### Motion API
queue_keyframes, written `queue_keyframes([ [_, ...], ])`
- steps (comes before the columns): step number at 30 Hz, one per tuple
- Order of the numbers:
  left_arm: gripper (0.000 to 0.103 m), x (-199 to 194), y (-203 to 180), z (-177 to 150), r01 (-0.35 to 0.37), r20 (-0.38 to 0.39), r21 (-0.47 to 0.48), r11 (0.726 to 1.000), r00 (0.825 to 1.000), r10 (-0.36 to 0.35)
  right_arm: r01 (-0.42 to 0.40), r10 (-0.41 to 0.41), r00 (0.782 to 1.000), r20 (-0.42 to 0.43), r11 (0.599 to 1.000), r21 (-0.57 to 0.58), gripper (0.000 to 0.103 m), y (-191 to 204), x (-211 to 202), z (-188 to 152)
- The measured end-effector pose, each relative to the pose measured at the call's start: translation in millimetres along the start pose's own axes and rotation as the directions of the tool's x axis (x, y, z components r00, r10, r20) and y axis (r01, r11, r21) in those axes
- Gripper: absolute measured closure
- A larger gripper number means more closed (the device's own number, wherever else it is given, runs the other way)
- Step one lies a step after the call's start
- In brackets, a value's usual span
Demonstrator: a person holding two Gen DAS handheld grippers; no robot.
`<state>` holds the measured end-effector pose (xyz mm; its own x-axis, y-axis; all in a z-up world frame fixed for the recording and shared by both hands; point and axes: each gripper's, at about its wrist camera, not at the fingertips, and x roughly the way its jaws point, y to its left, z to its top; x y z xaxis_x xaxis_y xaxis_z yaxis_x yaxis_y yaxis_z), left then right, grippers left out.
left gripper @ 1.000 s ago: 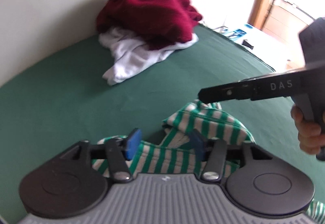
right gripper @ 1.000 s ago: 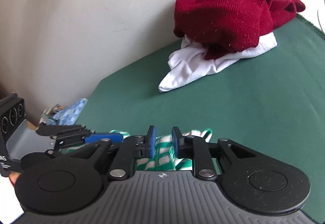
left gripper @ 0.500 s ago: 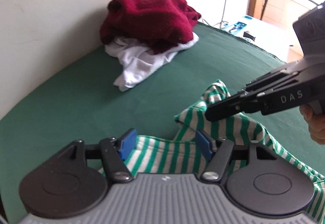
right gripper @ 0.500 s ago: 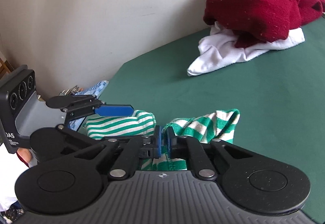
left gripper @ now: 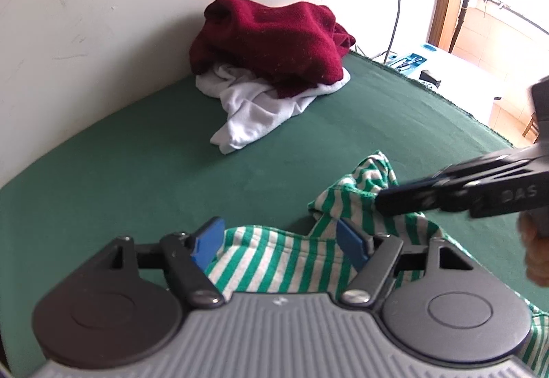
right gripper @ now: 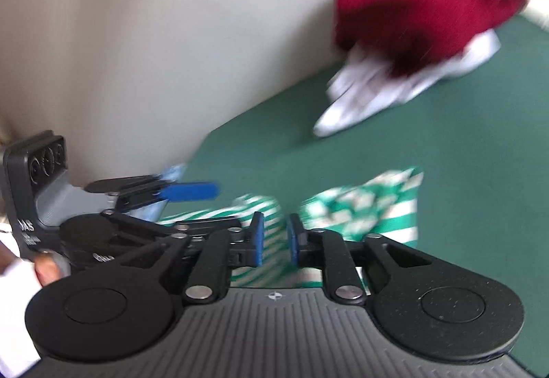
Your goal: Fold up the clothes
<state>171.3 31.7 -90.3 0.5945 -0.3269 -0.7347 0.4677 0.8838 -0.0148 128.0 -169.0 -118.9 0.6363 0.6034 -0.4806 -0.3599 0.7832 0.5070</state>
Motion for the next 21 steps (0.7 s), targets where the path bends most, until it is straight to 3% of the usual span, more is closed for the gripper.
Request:
queue_keyframes([
  [1,0.027,2.2,-1.3,1.0,0.01,0.001,-0.005,1.0,1.0,-0.01,0.027,-0.028,1.0,-0.006,0.999,-0.038,0.065,2.0,-3.1,-2.3],
  [3,0.028,7.5,-5.0,3.4,0.031,0.0,-0.016,0.999,1.0,-0.031,0.06,-0.064,0.997,-0.042,0.994,-0.095,0.066,5.9,-3.6,-7.6],
  [4,0.028,11.1,-7.7,4.9,0.035,0.003,-0.022,0.999,0.999,-0.035,0.074,-0.082,0.994,-0.066,0.991,-0.114,0.078,7.8,-3.4,-10.5],
  [5,0.029,15.1,-10.3,6.2,0.05,-0.004,-0.031,0.998,0.999,-0.05,0.08,-0.091,0.993,-0.077,0.988,-0.132,0.096,10.4,-5.4,-13.3],
  [9,0.028,31.7,-18.8,10.1,0.128,-0.038,-0.077,0.989,0.991,-0.131,0.065,-0.079,0.994,-0.074,0.982,-0.176,0.097,21.6,-22.4,-25.2],
  [13,0.026,54.0,-22.2,13.9,0.125,-0.062,-0.129,0.984,0.989,-0.133,0.085,-0.105,0.991,-0.086,0.974,-0.209,0.097,25.4,-23.7,-39.8],
  [18,0.034,66.3,-29.9,11.6,0.1,-0.084,-0.113,0.989,0.99,-0.11,0.089,-0.102,0.991,-0.091,0.987,-0.133,0.087,14.9,-37.2,-42.5],
  [20,0.037,56.7,-27.8,9.3,0.07,-0.071,-0.077,0.995,0.995,-0.076,0.094,-0.102,0.992,-0.08,0.991,-0.091,0.061,6.1,-55.4,-45.6],
  [21,0.039,51.8,-25.1,7.5,0.045,-0.067,-0.059,0.997,0.997,-0.049,0.101,-0.108,0.991,-0.077,0.991,-0.088,0.058,3.9,-64.7,-49.7],
])
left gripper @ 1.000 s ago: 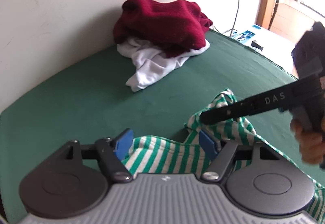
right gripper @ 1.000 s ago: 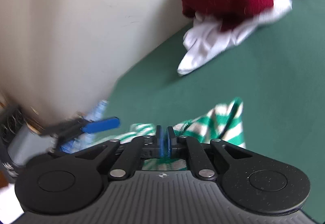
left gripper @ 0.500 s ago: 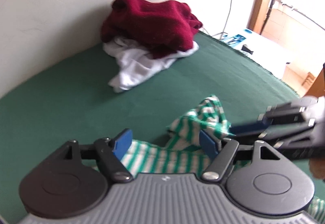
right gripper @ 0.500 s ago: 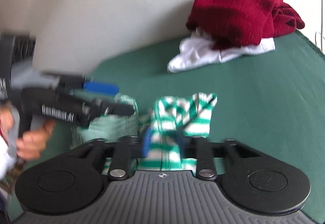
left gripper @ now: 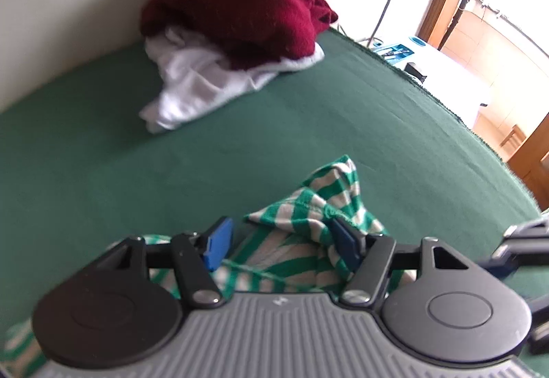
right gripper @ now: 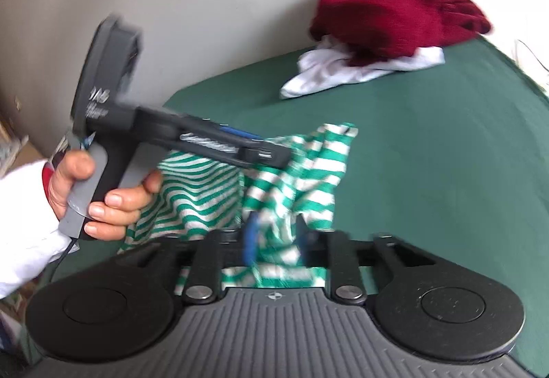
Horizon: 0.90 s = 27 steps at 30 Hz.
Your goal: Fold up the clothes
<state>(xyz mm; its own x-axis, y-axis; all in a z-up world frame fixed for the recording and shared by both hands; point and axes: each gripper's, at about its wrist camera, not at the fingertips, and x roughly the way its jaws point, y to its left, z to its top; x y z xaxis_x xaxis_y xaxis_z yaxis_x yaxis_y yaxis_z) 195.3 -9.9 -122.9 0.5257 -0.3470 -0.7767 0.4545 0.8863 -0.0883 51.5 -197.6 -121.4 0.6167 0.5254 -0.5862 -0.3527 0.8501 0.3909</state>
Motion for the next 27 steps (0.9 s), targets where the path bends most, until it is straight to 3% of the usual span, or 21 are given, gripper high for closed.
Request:
queue_keyframes([
  [6,0.048,-31.9,15.3,-1.2,-0.041,0.035,-0.011,0.999,0.999,0.042,-0.012,0.009,0.999,-0.039,0.998,-0.064,0.059,16.3,-15.0,-37.6],
  [10,0.04,-30.7,2.3,2.1,0.037,0.023,-0.014,0.999,0.999,-0.036,0.05,-0.056,0.997,-0.059,0.994,-0.102,0.061,31.1,-4.3,-51.8],
  [12,0.039,-20.4,-8.7,0.1,0.042,0.005,-0.017,0.999,0.999,-0.042,0.037,-0.046,0.996,-0.081,0.994,-0.107,0.081,35.9,-4.4,-54.5],
  [13,0.039,-15.0,-14.2,-1.0,0.042,-0.004,-0.018,0.999,0.999,-0.042,0.02,-0.032,0.995,-0.096,0.993,-0.117,0.099,38.4,-7.7,-55.5],
  [16,0.045,3.5,-23.7,-5.8,-0.035,-0.039,0.014,0.999,0.999,0.036,-0.033,0.008,0.986,-0.167,0.989,-0.146,0.103,46.4,-17.9,-61.5],
  [18,0.044,5.8,-23.8,-8.4,-0.049,-0.033,0.029,0.998,0.998,0.05,-0.056,0.025,0.978,-0.206,0.987,-0.15,0.102,51.5,-24.9,-67.9],
  [23,0.044,-1.2,-25.6,-9.4,-0.054,-0.027,0.084,0.995,0.998,0.056,-0.008,-0.006,0.992,-0.126,0.994,-0.107,0.065,50.5,-50.3,-80.3],
  [27,0.042,0.1,-28.1,-10.8,-0.061,-0.027,0.111,0.992,0.998,0.064,0.036,-0.043,0.997,-0.071,0.996,-0.087,0.064,44.0,-49.6,-79.7],
])
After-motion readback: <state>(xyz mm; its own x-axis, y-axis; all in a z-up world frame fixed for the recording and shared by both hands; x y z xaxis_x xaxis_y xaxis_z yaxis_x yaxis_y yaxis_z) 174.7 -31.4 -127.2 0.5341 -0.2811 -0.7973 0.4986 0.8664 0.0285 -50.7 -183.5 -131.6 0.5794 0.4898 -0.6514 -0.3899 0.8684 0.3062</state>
